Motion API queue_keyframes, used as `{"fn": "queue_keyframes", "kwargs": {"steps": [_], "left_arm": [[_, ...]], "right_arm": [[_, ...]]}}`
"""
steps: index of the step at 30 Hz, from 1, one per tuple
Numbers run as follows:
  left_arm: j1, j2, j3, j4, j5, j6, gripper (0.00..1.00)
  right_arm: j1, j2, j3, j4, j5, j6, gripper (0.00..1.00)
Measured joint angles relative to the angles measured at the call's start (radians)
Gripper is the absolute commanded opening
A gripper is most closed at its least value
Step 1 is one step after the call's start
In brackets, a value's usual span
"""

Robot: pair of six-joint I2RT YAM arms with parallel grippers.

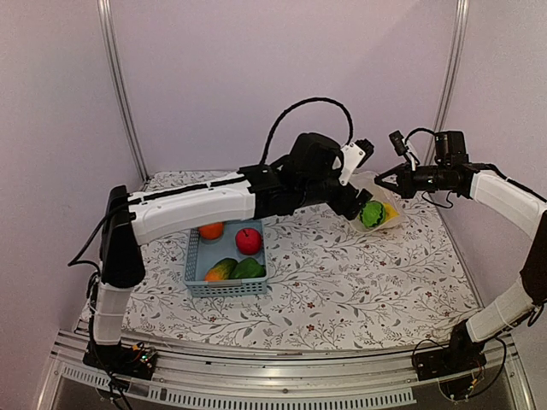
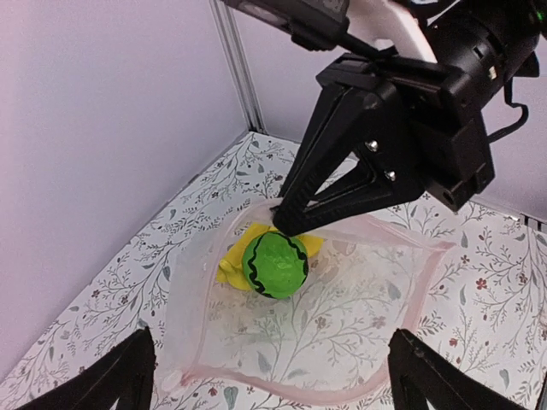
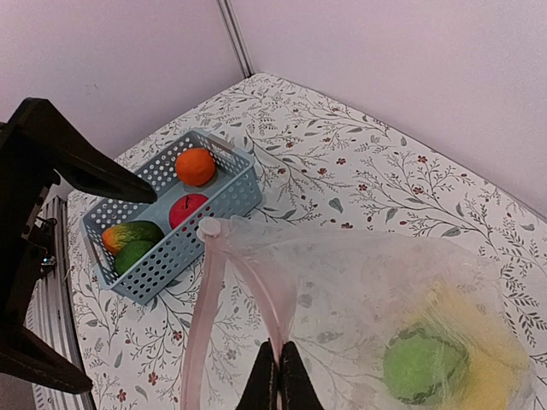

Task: Place the food in the zip-top bag and seal the zipper
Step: Place the fake fruit in the zipper food storage bag, then pick up the fake fruit from the bin.

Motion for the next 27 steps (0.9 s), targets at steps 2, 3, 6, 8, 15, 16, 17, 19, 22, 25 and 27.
{"fn": "queue_keyframes", "kwargs": {"steps": [2,3,6,8,15,16,17,19,22,25,27], "left_arm": [[0.000,-0.062,-0.064,0.012,-0.011,0.012,0.95],[0.000,-0.095,-0.092,0.014,-0.021,0.017,0.95],[-0.001,-0.203,-0.186,0.032,-0.076,0.036,0.95],[-0.001,-0.273,-0.247,0.042,-0.119,0.045,0.95],[0.034,-0.462,-0.531,-0.026,-0.246,-0.019,0.94],[0.049,-0.471,-0.560,-0.058,-0.249,-0.047,0.93],[0.068,-0.479,-0.586,-0.092,-0.247,-0.080,0.93],[0.115,-0.489,-0.631,-0.150,-0.233,-0.140,0.93],[0.197,-0.508,-0.707,-0.213,-0.189,-0.218,0.92],[0.276,-0.510,-0.762,-0.267,-0.112,-0.278,0.92],[0.311,-0.510,-0.786,-0.288,-0.079,-0.293,0.92]], "right_arm": [[0.000,0.000,0.000,0.000,0.000,0.000,0.00],[0.000,0.000,0.000,0.000,0.000,0.000,0.00],[0.000,0.000,0.000,0.000,0.000,0.000,0.00],[0.000,0.000,0.000,0.000,0.000,0.000,0.00],[0.000,0.000,0.000,0.000,0.000,0.000,0.00],[0.000,0.000,0.000,0.000,0.000,0.000,0.00],[0.000,0.000,0.000,0.000,0.001,0.000,0.00],[-0.001,0.000,0.000,0.000,0.003,-0.001,0.00],[-0.002,0.000,0.000,0.001,0.011,-0.001,0.00],[-0.002,0.002,0.000,0.000,0.011,-0.001,0.00],[-0.002,0.006,0.000,0.000,0.011,0.000,0.00]]}}
